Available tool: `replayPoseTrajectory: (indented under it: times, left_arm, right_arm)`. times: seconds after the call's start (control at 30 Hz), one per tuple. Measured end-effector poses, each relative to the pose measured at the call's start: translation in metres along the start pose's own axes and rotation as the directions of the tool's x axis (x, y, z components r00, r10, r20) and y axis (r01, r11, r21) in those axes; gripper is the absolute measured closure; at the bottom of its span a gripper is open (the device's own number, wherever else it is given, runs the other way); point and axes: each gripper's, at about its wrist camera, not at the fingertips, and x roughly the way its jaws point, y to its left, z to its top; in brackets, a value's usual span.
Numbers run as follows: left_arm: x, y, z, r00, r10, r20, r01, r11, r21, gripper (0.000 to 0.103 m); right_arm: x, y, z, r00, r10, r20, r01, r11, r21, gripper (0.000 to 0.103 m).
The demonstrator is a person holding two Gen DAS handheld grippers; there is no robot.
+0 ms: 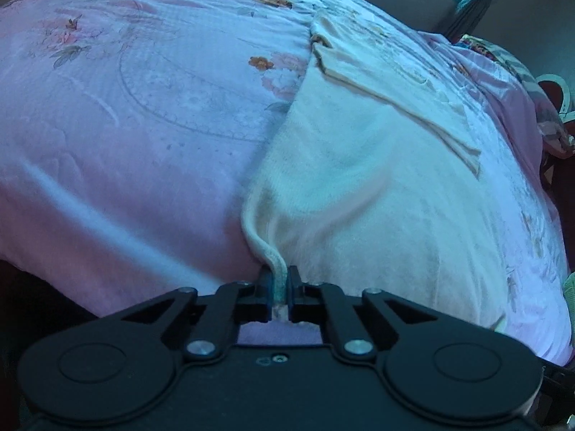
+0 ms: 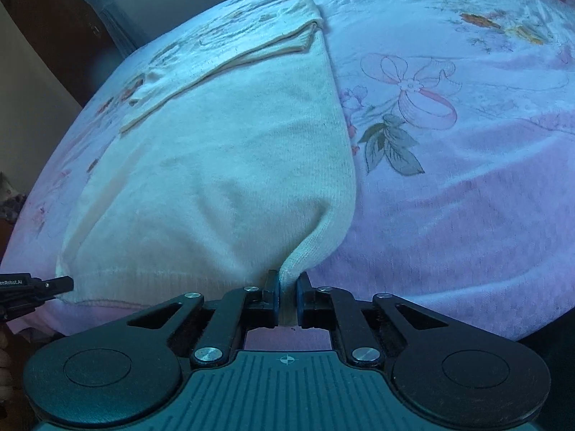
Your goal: Fold small clothes
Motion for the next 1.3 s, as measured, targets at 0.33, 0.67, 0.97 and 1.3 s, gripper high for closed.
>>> replayPoseTrajectory:
  times: [0.33, 0.67, 0.97, 1.3]
  left_arm:
    - [0.017, -0.036, 0.090, 0.990, -0.061, 0.130, 0.059, 0.998, 0.021, 0.098]
    - [0.082, -0.045, 0.131, 0.999, 0.029, 0.040, -0.030, 0.999, 0.036, 0.084]
    - [0.046, -0.042, 0.139, 0.990, 0.030, 0.139, -0.050, 0.988, 0.143, 0.064]
    - [0.082, -0.059, 0.128, 0.994, 0.066, 0.091, -0.093, 0.935, 0.343, 0.089]
  right_arm:
    - [0.001, 0.007, 0.082, 0.982, 0.014, 0.189, -0.017, 1.000, 0.013, 0.095]
    - [0.062, -0.020, 0.137, 0.993, -0.035, 0.116, 0.024, 0.995, 0.095, 0.094]
    - [0.038, -0.016, 0.142, 0.977, -0.077, 0.200, 0.075, 0.997, 0.019, 0.041]
    - [0.055, 0.002, 0.133, 0.980, -0.089, 0.177, 0.110, 0.987, -0.115, 0.054]
